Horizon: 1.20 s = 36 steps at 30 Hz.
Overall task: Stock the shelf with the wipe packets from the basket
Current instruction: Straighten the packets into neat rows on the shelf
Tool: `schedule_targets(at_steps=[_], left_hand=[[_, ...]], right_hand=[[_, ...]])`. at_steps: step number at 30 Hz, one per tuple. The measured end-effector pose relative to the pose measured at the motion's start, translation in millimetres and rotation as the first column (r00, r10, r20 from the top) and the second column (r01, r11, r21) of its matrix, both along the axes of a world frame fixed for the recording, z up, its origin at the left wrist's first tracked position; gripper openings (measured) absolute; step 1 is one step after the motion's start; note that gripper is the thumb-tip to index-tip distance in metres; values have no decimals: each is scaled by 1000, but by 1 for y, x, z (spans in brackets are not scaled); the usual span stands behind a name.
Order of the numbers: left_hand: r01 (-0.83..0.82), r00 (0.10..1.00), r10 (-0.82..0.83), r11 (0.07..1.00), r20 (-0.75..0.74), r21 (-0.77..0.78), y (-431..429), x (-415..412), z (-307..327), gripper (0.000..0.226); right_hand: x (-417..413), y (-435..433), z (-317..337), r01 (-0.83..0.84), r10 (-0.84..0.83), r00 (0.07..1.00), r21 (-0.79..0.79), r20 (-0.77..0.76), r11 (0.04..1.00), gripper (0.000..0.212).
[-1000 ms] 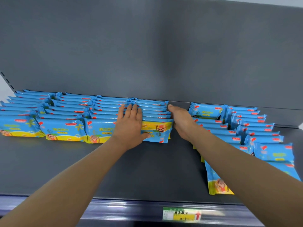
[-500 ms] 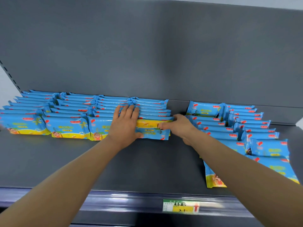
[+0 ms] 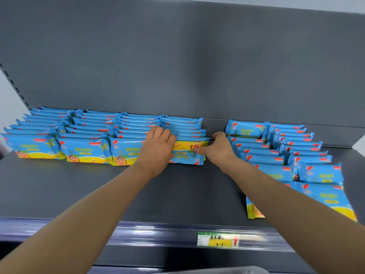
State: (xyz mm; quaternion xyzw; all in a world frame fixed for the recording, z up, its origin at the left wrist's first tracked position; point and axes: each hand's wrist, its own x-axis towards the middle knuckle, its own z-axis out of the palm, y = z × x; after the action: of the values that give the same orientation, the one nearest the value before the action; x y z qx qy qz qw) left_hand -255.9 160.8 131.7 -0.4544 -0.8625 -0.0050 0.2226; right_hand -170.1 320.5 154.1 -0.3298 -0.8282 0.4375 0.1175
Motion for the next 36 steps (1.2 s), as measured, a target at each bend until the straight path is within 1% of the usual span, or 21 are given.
schedule_targets(at_steps=[4, 6, 9, 11, 12, 15, 17, 19, 20, 21, 22, 23, 24, 25, 26, 27, 29, 31, 33, 34, 36], left_hand=[[2, 1000, -2, 1000, 20, 3, 5, -2, -1, 34], [-3, 999, 1, 999, 53, 39, 5, 0, 1, 29], [-24, 993, 12, 994, 117, 105, 0, 3, 3, 23], [-54, 982, 13, 976, 188, 211, -3, 7, 5, 20], [-79, 967, 4, 956, 257, 283, -4, 9, 7, 18], [-192, 848, -95, 863, 522, 468, -5, 21, 15, 15], [-277, 711, -197, 804, 675, 526, -6, 30, 17, 16], [-352, 572, -271, 771, 774, 530, -8, 36, 15, 14], [-375, 548, -260, 773, 795, 511, -9, 37, 14, 16], [-391, 564, -212, 783, 798, 484, -10, 36, 14, 25], [-405, 607, -145, 790, 781, 461, -10, 35, 14, 40], [-413, 659, -89, 787, 747, 458, -12, 32, 15, 56], [-403, 707, -68, 780, 704, 480, -13, 30, 18, 69], [-373, 749, -75, 774, 658, 512, -14, 27, 19, 77], [-332, 780, -88, 781, 620, 529, -14, 25, 19, 80], [-296, 800, -88, 803, 594, 517, -14, 24, 18, 79], [-244, 834, -47, 862, 550, 445, -13, 22, 10, 67], [-222, 873, 17, 904, 487, 366, -13, 19, 0, 46], [-221, 889, 52, 919, 456, 326, -13, 16, -7, 33], [-224, 892, 57, 918, 448, 328, -12, 13, -9, 32], [-232, 905, 80, 916, 417, 327, -10, 9, -9, 33]], right_hand=[[8, -4, 7, 61, -60, 998, 87, -18, 994, 62], [13, -5, 8, 52, -55, 998, 99, 20, 994, 64], [22, -5, 8, -11, 4, 987, 46, 161, 999, 65], [27, -2, 7, -60, 62, 971, -18, 231, 998, 58], [29, -1, 7, -75, 93, 969, -85, 230, 994, 50], [34, 1, 5, -89, 133, 986, -357, 102, 930, 30], [34, 2, 7, -108, 122, 993, -499, -4, 860, 24], [33, 1, 14, -149, 100, 988, -579, -116, 802, 20], [32, 1, 18, -177, 91, 980, -574, -176, 799, 19], [30, 0, 23, -206, 101, 970, -523, -222, 827, 19], [28, -1, 27, -232, 140, 961, -415, -239, 880, 17], [24, -3, 30, -261, 206, 953, -256, -222, 931, 17], [21, -6, 34, -304, 290, 942, -64, -171, 950, 19], [17, -8, 34, -360, 373, 924, 135, -81, 923, 21], [11, -12, 33, -418, 430, 902, 308, 30, 855, 22], [6, -16, 30, -464, 454, 881, 426, 131, 777, 22], [0, -25, 23, -509, 452, 857, 539, 248, 671, 22], [-4, -28, 13, -514, 442, 853, 591, 277, 622, 21], [-3, -23, 4, -493, 397, 866, 656, 305, 572, 23], [-1, -19, 2, -466, 357, 882, 685, 309, 560, 23], [3, -8, -1, -378, 257, 926, 713, 278, 591, 28]])
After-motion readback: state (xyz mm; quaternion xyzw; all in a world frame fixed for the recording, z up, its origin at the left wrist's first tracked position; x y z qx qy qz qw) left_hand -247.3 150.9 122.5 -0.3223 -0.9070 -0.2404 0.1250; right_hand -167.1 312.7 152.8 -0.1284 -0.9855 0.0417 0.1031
